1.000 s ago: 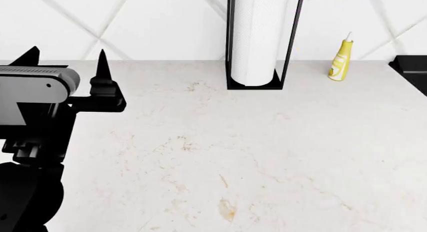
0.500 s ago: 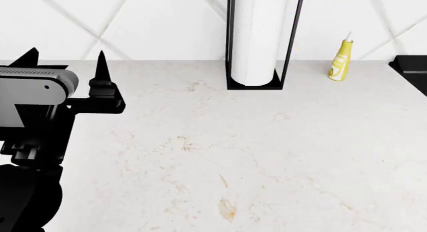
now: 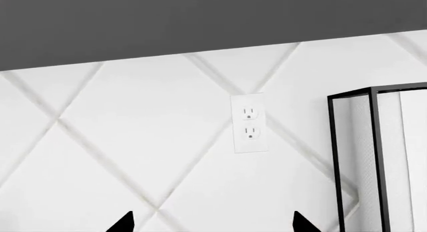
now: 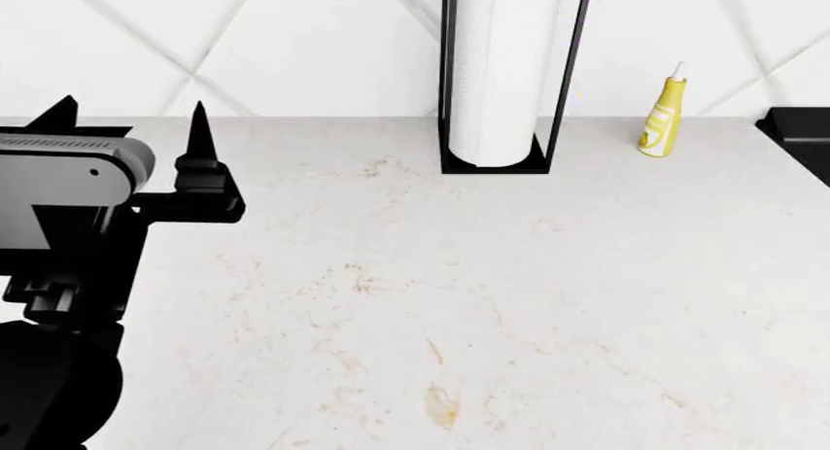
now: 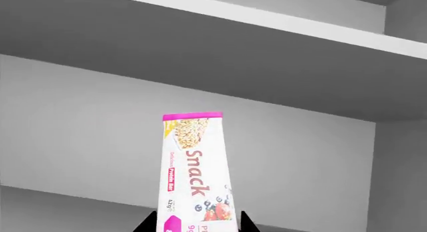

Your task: Pick the bar and salsa from the counter and place them in the cabinets closest to them.

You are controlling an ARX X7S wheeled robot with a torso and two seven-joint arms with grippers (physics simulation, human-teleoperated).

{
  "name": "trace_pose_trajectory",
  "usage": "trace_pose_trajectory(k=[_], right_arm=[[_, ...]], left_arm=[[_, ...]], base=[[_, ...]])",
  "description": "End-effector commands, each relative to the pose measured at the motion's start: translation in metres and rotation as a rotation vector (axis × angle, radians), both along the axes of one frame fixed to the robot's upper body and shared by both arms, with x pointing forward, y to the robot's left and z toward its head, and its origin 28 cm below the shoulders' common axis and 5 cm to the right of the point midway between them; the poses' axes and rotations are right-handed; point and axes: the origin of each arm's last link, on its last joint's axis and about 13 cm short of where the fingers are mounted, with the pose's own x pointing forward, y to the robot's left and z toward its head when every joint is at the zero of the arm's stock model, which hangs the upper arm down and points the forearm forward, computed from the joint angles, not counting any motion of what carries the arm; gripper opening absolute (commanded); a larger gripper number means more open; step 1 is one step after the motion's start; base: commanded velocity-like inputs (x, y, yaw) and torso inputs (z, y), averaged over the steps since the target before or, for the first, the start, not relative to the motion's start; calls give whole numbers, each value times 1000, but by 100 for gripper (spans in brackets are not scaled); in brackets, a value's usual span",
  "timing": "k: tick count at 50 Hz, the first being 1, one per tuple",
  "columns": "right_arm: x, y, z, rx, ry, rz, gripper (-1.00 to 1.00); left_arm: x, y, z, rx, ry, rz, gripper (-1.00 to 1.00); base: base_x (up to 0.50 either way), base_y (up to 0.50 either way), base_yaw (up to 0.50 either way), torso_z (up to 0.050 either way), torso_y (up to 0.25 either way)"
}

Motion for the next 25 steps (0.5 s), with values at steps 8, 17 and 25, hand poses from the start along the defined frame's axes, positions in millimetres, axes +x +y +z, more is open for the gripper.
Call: trace_pose_trajectory(k=[8, 17, 25], right_arm=[[44, 2, -24, 18, 74, -35, -100], [63, 3, -45, 51, 127, -20, -100], [77, 4, -62, 49, 170, -24, -100]], left_arm=[[1, -1, -2, 0, 6, -3, 100], [-2, -1, -1, 2, 5, -2, 100], [-3, -1, -3, 1, 9, -3, 100]], base=[[0, 0, 0, 0, 0], [0, 0, 0, 0, 0], [0, 0, 0, 0, 0]])
